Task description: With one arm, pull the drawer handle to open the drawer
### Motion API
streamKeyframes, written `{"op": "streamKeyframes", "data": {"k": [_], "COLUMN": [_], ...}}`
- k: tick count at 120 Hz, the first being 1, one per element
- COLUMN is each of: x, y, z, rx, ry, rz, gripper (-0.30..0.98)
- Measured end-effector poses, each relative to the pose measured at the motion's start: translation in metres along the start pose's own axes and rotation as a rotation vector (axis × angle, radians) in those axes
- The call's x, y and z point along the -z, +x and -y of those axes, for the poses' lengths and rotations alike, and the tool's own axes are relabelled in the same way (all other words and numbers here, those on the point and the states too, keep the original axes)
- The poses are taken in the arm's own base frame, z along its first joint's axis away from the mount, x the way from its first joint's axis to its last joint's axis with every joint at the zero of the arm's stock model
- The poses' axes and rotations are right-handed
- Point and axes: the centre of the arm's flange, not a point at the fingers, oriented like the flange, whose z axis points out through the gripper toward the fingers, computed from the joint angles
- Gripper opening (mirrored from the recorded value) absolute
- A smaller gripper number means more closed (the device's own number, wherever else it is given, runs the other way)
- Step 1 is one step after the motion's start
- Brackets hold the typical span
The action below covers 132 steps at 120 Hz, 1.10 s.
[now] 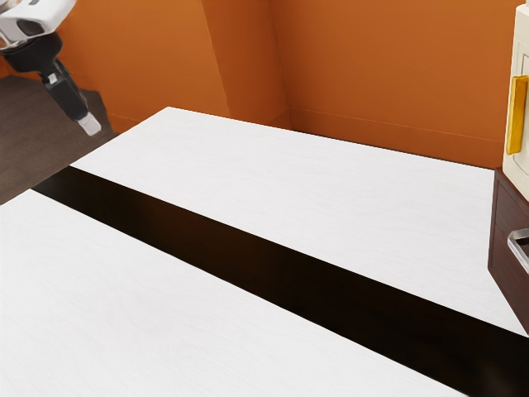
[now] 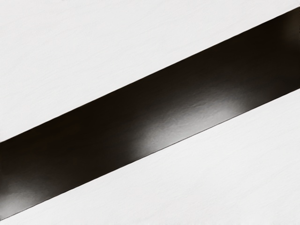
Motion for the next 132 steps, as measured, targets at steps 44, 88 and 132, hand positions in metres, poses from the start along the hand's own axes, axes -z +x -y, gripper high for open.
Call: {"op": "streamKeyframes", "data": {"k": [44, 88, 132], "x": [-0.087, -0.134, -0.149], "y": [0.007, 0.018, 0.066], "z": [-0.011, -0.033, -0.153], "rx": [-0.159, -0.500, -0.996], "ry": [-0.202, -0.260, -0.213], "rz": [0.152, 0.222, 0.151], "gripper": [0.68, 0.68, 0.69]}}
